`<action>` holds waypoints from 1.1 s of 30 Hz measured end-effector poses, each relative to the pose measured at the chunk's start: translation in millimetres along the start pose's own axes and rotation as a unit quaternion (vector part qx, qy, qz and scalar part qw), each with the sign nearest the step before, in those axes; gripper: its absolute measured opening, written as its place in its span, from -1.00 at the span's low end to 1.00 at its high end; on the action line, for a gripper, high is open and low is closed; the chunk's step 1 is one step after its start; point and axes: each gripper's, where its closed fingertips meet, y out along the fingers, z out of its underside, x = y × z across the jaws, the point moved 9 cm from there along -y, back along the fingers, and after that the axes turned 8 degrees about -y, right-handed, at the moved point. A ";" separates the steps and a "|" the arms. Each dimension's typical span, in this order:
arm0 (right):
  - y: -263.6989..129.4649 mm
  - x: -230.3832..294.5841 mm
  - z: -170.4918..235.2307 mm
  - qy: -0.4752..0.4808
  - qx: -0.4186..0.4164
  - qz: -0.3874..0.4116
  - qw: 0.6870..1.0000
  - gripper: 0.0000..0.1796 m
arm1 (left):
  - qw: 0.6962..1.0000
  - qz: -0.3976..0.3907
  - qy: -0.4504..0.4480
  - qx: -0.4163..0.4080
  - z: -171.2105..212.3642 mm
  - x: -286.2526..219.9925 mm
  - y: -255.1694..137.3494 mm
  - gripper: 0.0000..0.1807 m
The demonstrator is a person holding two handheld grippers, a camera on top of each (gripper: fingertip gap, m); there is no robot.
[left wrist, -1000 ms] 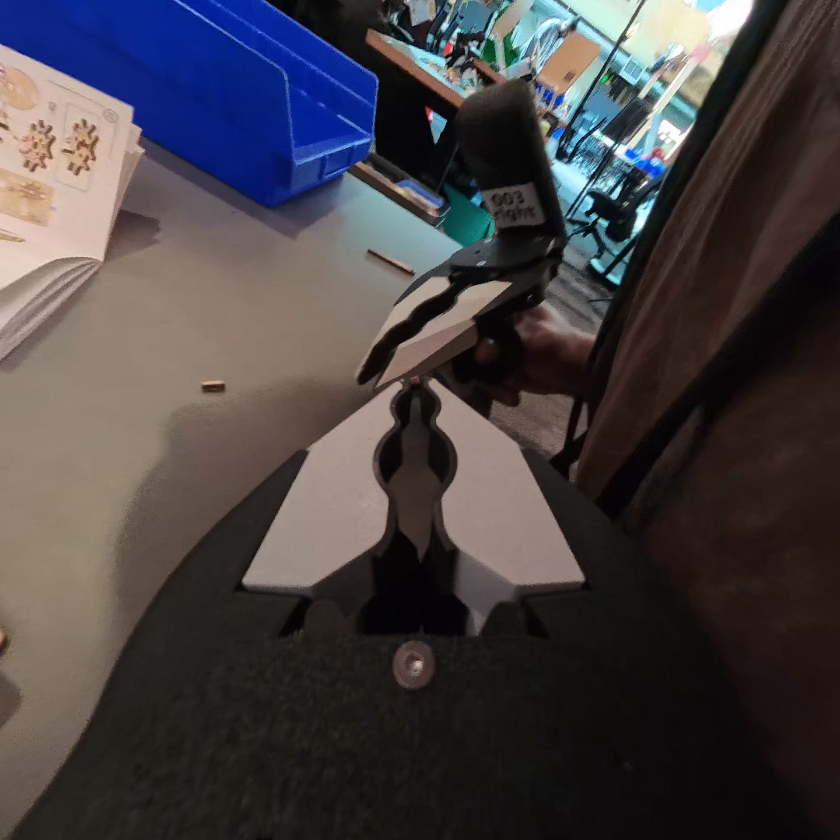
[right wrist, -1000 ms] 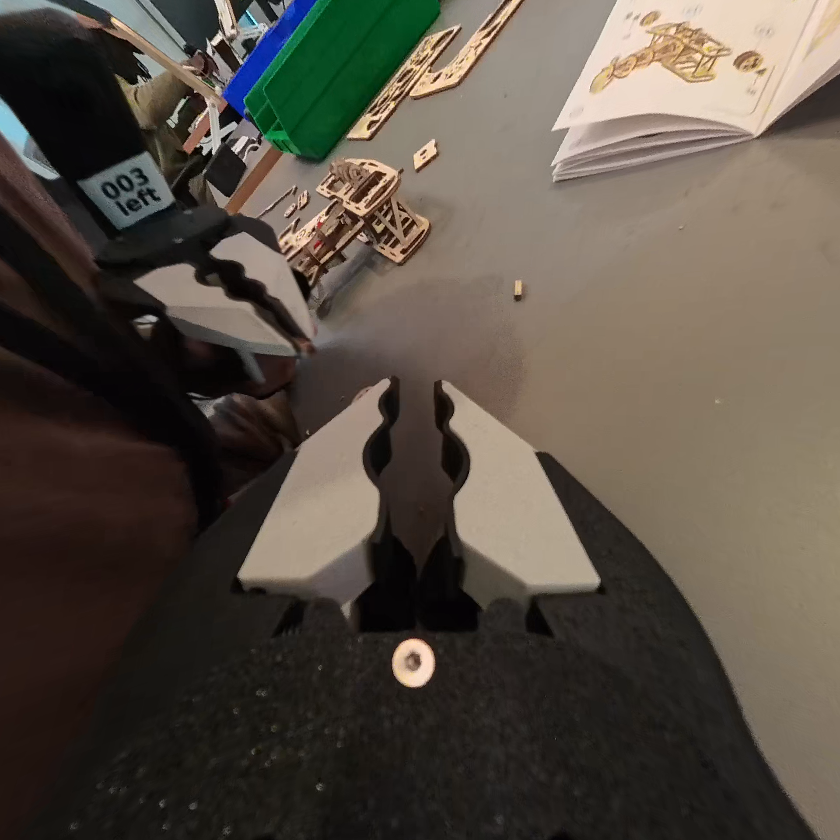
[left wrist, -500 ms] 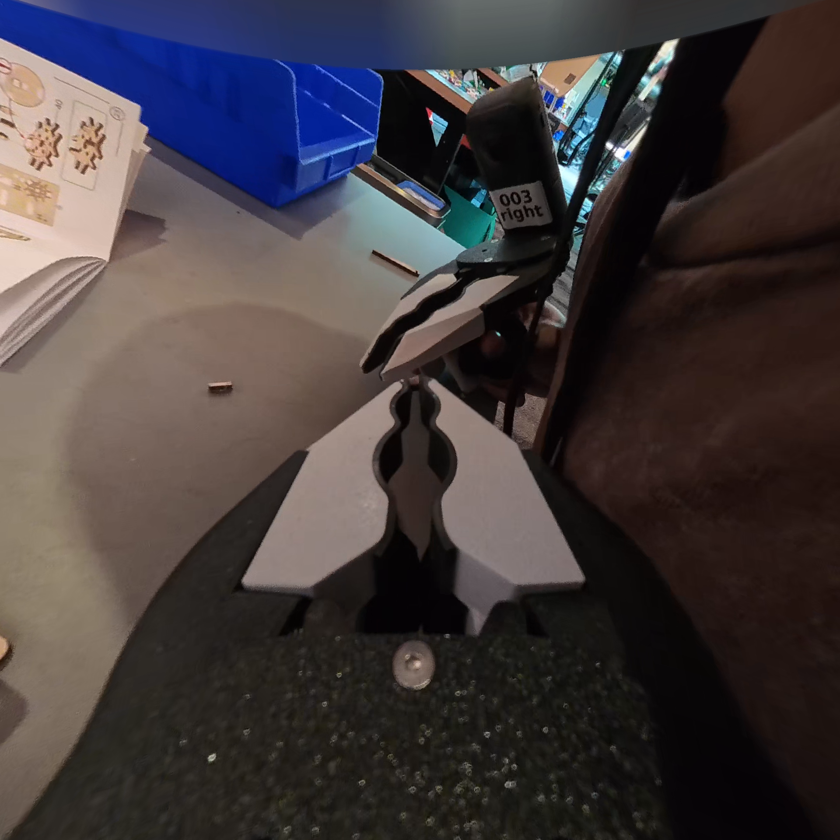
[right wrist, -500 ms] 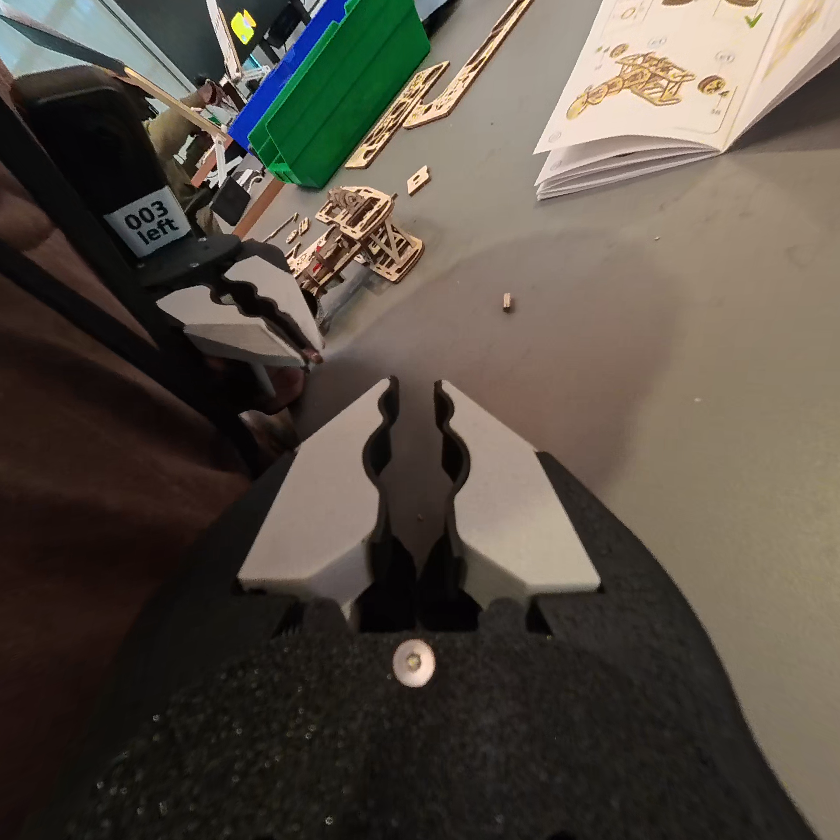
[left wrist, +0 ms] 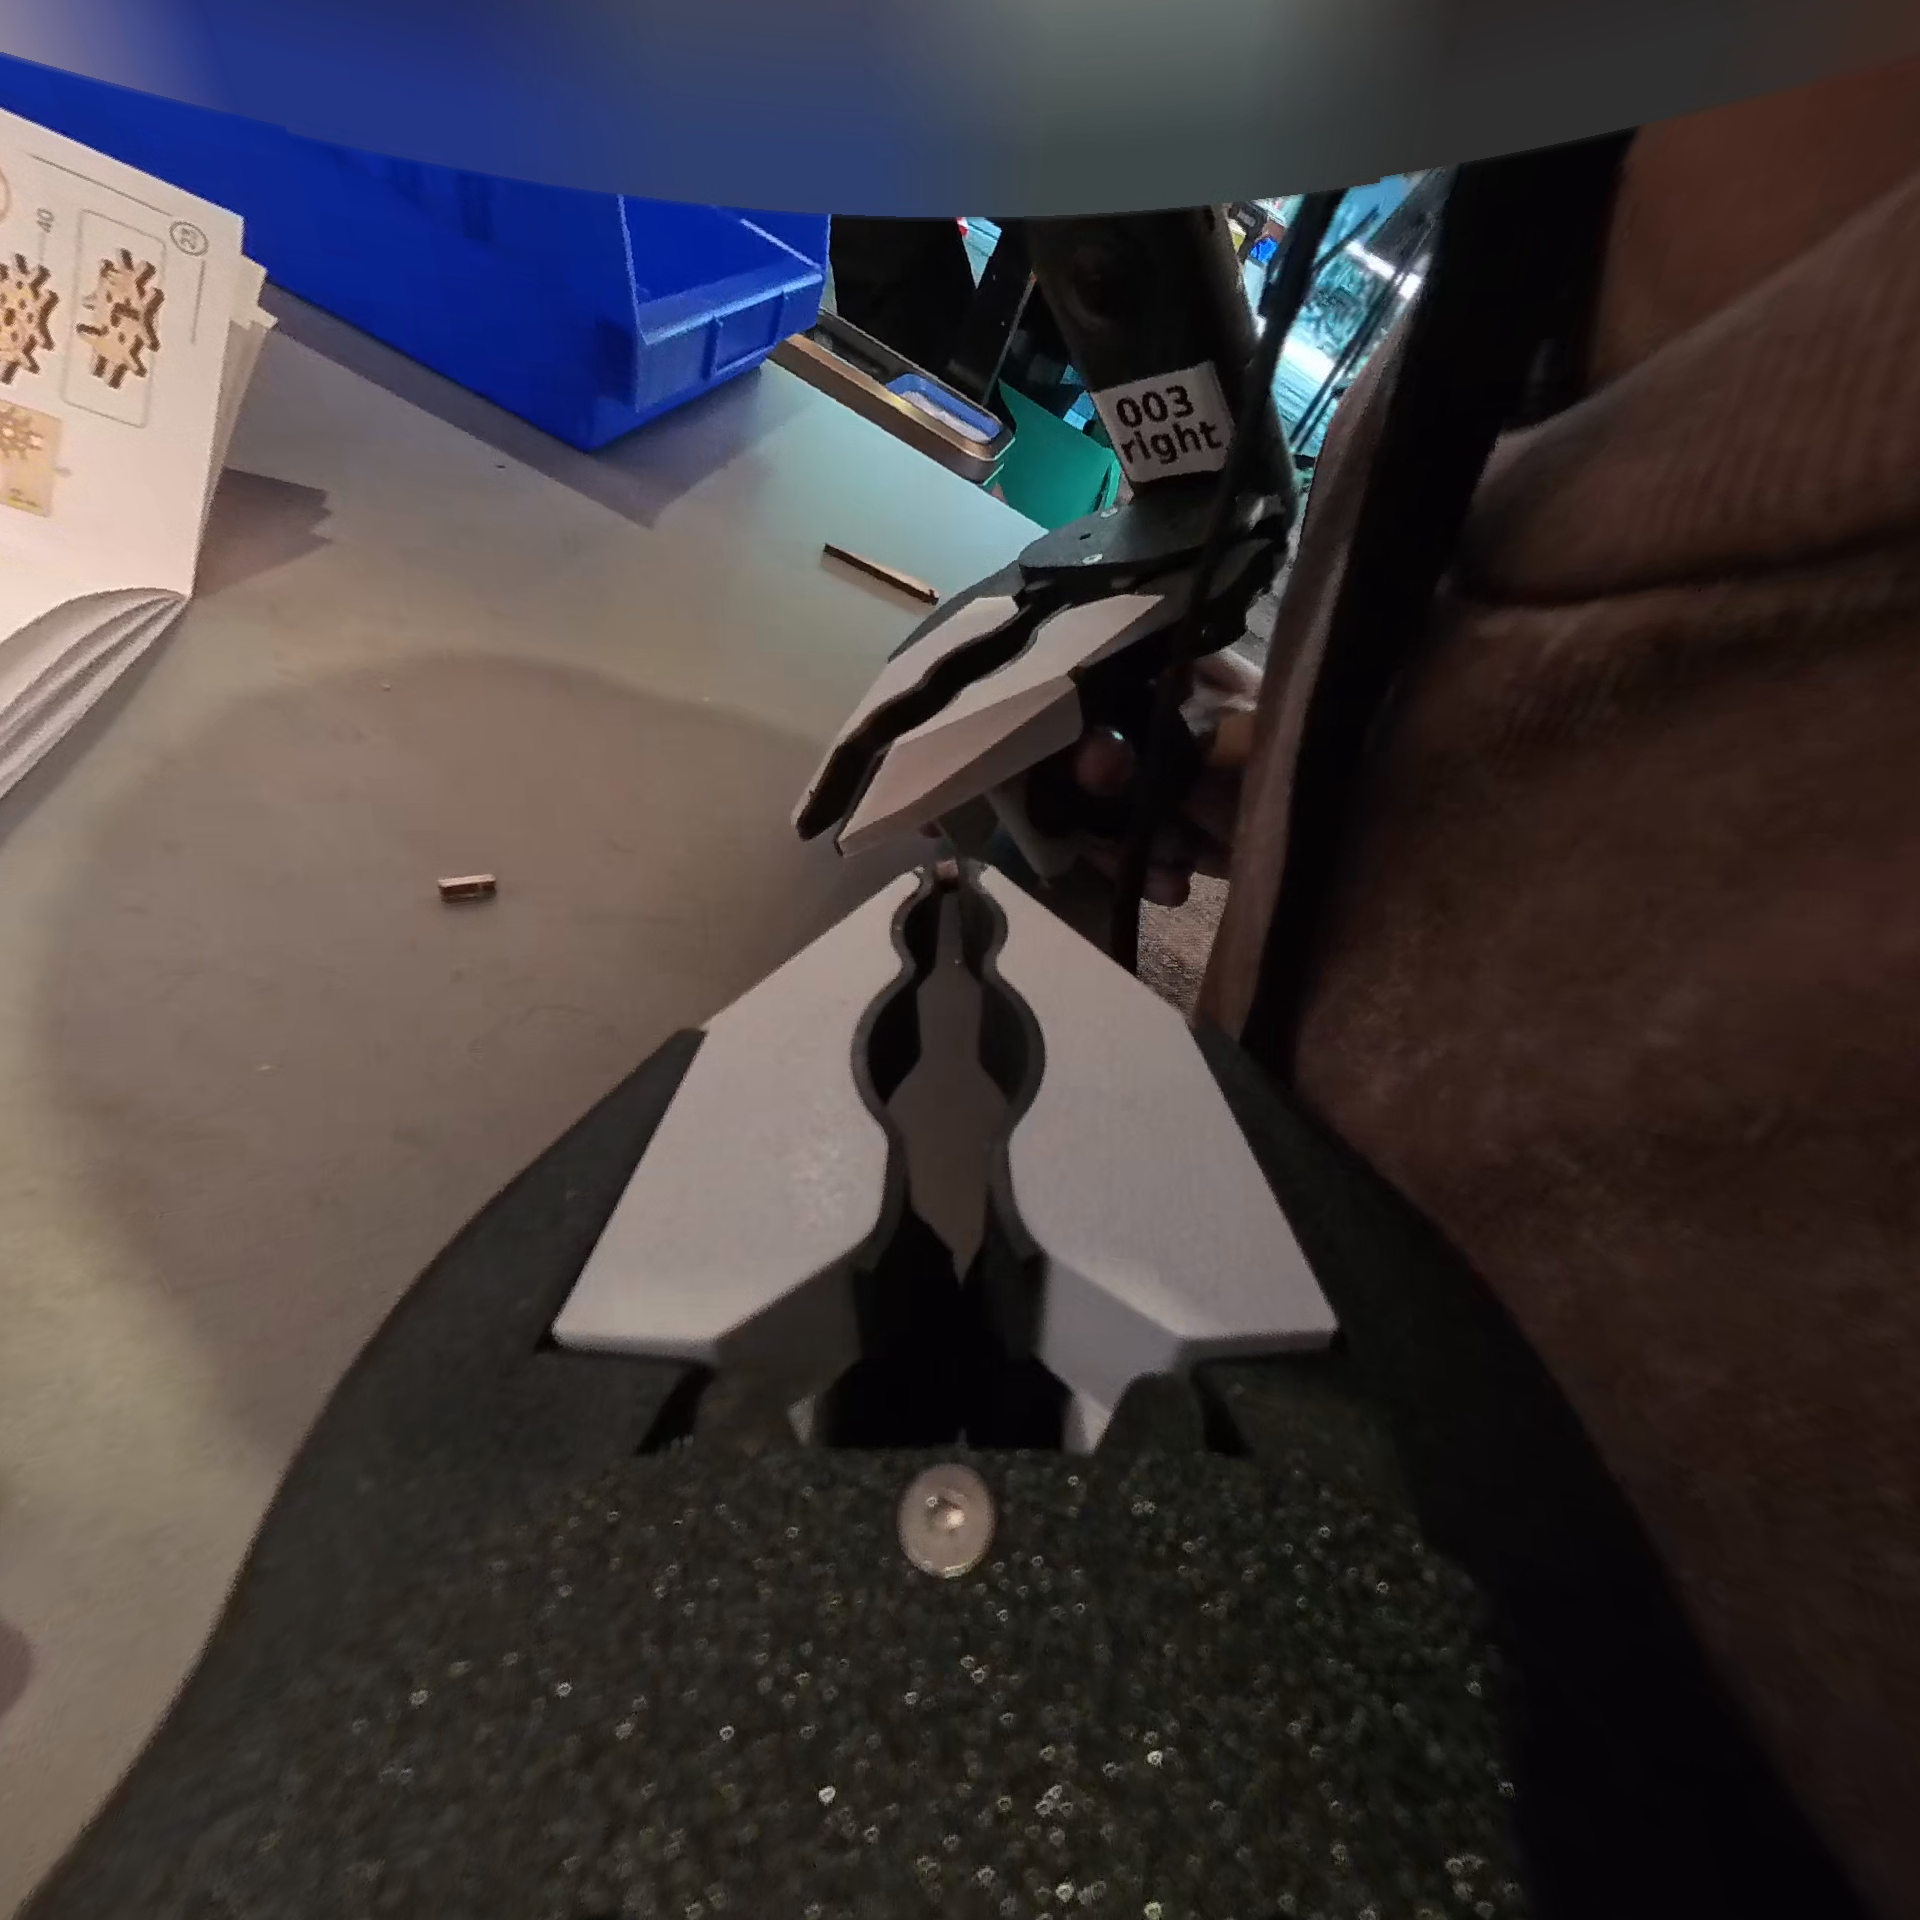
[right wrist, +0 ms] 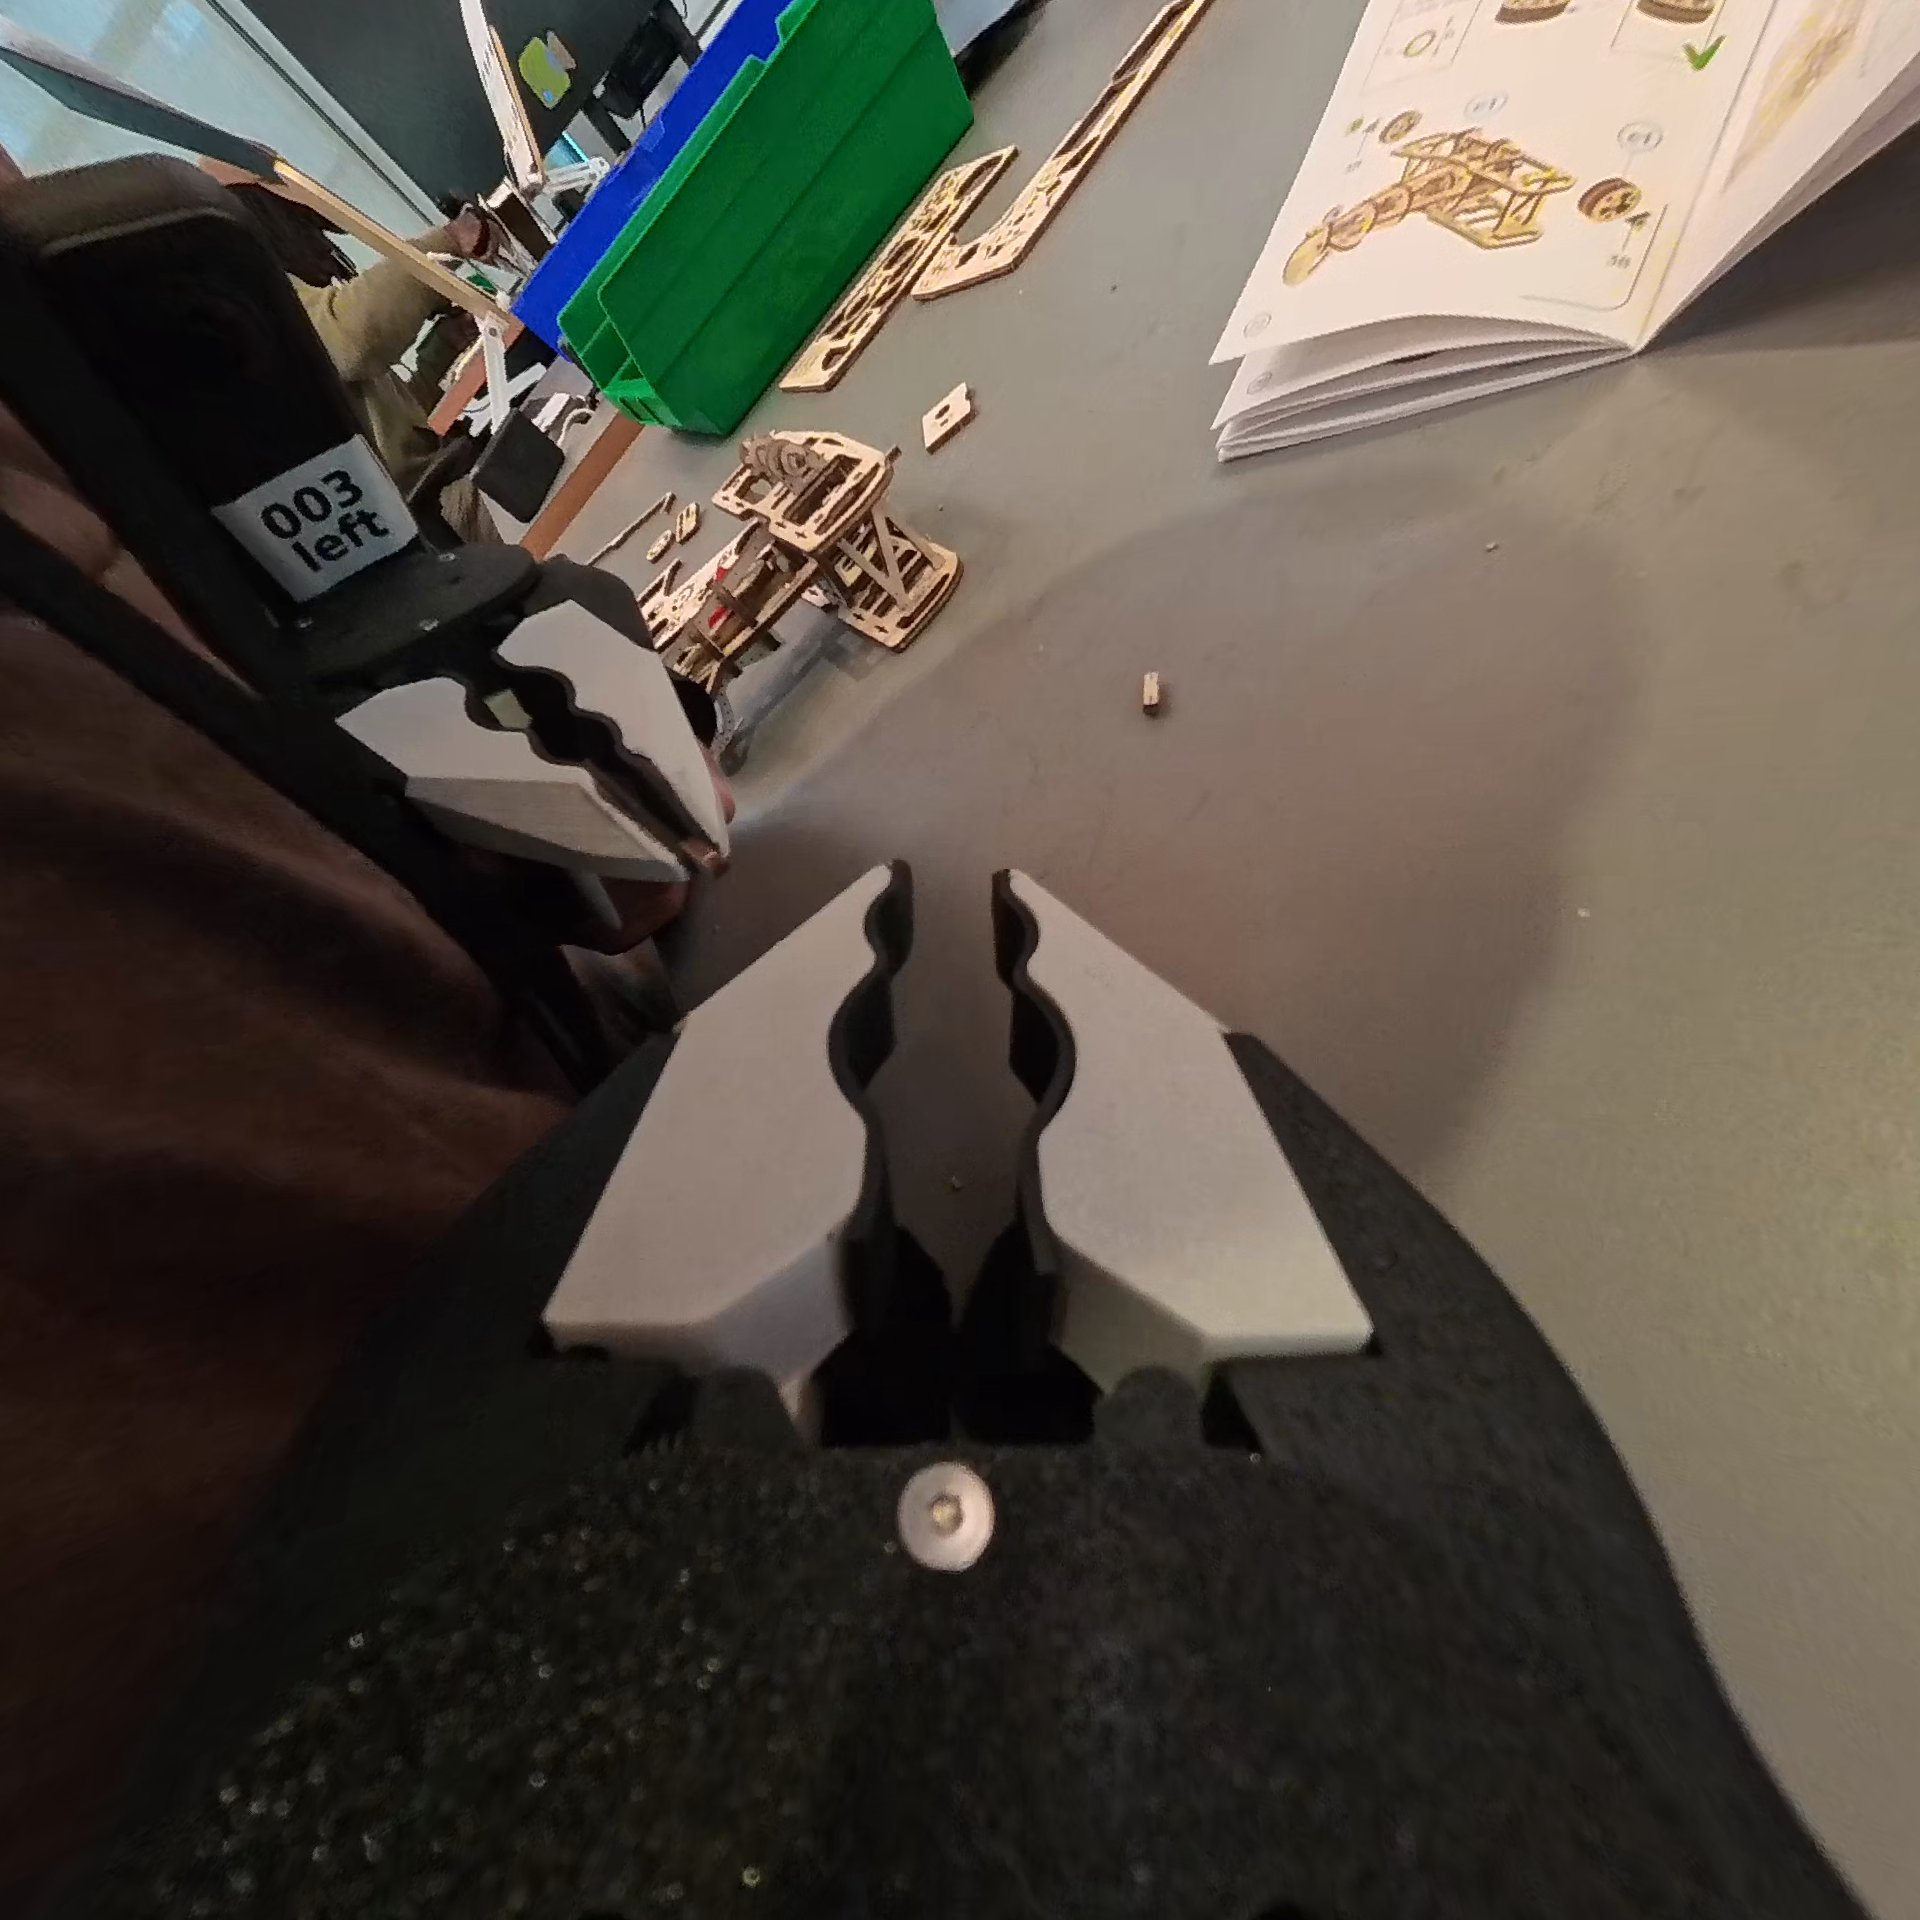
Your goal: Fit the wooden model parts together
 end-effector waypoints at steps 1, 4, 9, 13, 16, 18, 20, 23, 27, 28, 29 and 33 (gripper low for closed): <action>0.0 0.0 0.0 0.000 0.000 0.000 1.000 -0.84 | 1.000 -0.001 0.002 0.000 0.0 -0.4 0.1 -0.99; 0.3 -0.1 0.1 0.001 0.001 0.001 1.000 -0.85 | 1.000 -0.001 0.008 0.005 0.8 -1.4 1.4 -0.99; 0.6 -0.3 0.3 0.001 0.002 0.002 1.000 -0.85 | 1.000 0.000 0.001 0.007 0.5 -0.1 1.8 -0.99; 0.8 -0.5 0.2 0.002 0.002 0.003 1.000 -0.85 | 1.000 0.002 -0.001 0.005 0.1 0.3 1.3 -0.99; 0.7 -0.6 0.2 0.003 0.001 0.003 1.000 -0.85 | 1.000 0.002 0.000 0.007 0.3 0.3 1.7 -0.99; 0.5 -0.6 0.1 0.002 0.000 0.003 1.000 -0.85 | 1.000 0.003 0.000 0.008 0.3 0.3 1.9 -0.99; 0.4 -0.6 0.1 0.002 -0.001 0.003 1.000 -0.85 | 1.000 0.003 0.000 0.009 0.3 0.4 2.1 -0.99; 0.2 -0.6 0.0 0.002 -0.002 0.002 1.000 -0.85 | 1.000 0.005 -0.003 0.014 0.4 0.9 2.9 -0.99; -0.1 -0.4 -0.1 0.002 -0.004 0.004 1.000 -0.85 | 1.000 0.008 -0.005 0.011 0.0 1.2 2.1 -0.99; 0.4 -0.5 0.2 0.002 -0.002 0.005 1.000 -0.85 | 1.000 0.010 -0.005 0.010 -0.1 1.0 1.7 -0.99; 1.0 -0.4 0.6 0.002 0.002 0.006 1.000 -0.85 | 1.000 0.011 -0.006 0.008 -0.5 1.2 1.0 -0.99; 4.5 1.4 3.2 -0.005 0.023 0.007 1.000 -0.84 | 0.979 0.119 -0.149 -0.076 -23.5 4.1 -16.4 -0.99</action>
